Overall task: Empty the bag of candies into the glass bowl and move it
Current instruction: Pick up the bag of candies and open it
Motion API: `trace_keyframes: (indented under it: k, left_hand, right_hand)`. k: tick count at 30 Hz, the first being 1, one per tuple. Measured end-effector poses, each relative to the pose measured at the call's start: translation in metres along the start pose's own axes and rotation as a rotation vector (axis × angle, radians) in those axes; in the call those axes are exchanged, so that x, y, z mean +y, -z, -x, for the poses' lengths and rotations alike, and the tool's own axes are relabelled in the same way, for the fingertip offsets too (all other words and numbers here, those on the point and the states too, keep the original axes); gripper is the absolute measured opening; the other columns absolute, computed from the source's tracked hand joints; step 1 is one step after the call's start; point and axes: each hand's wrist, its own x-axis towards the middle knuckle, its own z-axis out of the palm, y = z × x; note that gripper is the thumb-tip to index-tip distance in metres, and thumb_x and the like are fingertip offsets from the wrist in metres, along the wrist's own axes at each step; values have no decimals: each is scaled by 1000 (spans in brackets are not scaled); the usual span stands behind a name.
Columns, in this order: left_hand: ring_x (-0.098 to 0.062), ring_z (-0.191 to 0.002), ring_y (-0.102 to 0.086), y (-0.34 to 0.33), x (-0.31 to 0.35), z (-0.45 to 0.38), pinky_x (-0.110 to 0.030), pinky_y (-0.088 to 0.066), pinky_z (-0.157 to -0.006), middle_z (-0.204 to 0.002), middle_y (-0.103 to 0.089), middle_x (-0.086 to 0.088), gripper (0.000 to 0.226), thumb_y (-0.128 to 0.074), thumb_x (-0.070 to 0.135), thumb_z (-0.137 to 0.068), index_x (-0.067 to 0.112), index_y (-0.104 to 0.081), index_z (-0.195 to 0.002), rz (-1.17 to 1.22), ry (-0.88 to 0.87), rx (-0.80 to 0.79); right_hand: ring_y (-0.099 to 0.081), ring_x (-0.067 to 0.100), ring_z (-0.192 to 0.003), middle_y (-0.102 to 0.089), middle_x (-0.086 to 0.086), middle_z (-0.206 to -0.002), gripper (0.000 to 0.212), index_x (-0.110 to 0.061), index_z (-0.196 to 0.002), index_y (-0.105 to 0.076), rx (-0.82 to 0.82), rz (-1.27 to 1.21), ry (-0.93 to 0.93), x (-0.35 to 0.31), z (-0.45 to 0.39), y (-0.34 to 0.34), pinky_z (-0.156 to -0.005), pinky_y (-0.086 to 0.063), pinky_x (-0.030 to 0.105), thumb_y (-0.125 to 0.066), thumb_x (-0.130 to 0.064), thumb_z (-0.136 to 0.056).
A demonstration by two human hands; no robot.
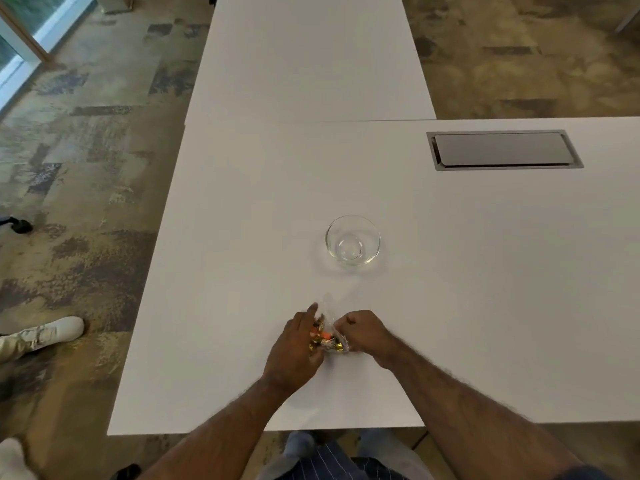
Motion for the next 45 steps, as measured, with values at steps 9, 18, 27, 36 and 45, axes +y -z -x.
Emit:
trace_keyframes:
  k: [9,18,27,36,45]
  left_hand:
    - [-9,-98,-60,11,21,-20,-10,-43,-83,-112,-64,6,42,-61,14,-76,21,-54,-117,205,-46,84]
    - [-3,-84,-61,26,46,-46,-8,-42,-67,-91,-65,9,8,-60,24,-89,19,-65,-85,417,253,255]
    - [-15,-76,-53,49,64,-56,-22,-40,-64,-94,-55,-8,17,-54,20,-93,11,-55,-80,68,164,235]
    - [-27,-80,-63,63,85,-66,-31,-44,-62,-91,-70,-11,17,-53,22,-90,6,-59,-92,-175,247,84]
    - [-20,-60,-52,77,91,-65,-26,-35,-48,-76,-67,-7,10,-59,19,-80,12,-54,-75,-193,301,180]
  right_hand:
    - [-64,14,-67,-71,0,-75,16,-18,-72,-69,71,-18,119,-32,9,19,-68,-57,35,-63,-17,-86]
    - [-66,18,-68,-74,20,-80,17,4,-79,-69,25,-106,179,-51,15,22,-72,-58,35,-75,-12,-78]
    - [-75,22,-71,-74,11,-75,13,0,-76,-68,89,-116,144,-62,13,22,-75,-64,39,-72,-12,-80]
    - [-72,31,-79,-74,15,-81,14,2,-79,-67,223,81,189,-76,16,18,-78,-61,48,-66,-12,-81]
    - [-60,21,-70,-66,6,-75,13,-12,-71,-53,380,322,217,-83,21,26,-59,-49,34,-59,-18,-80]
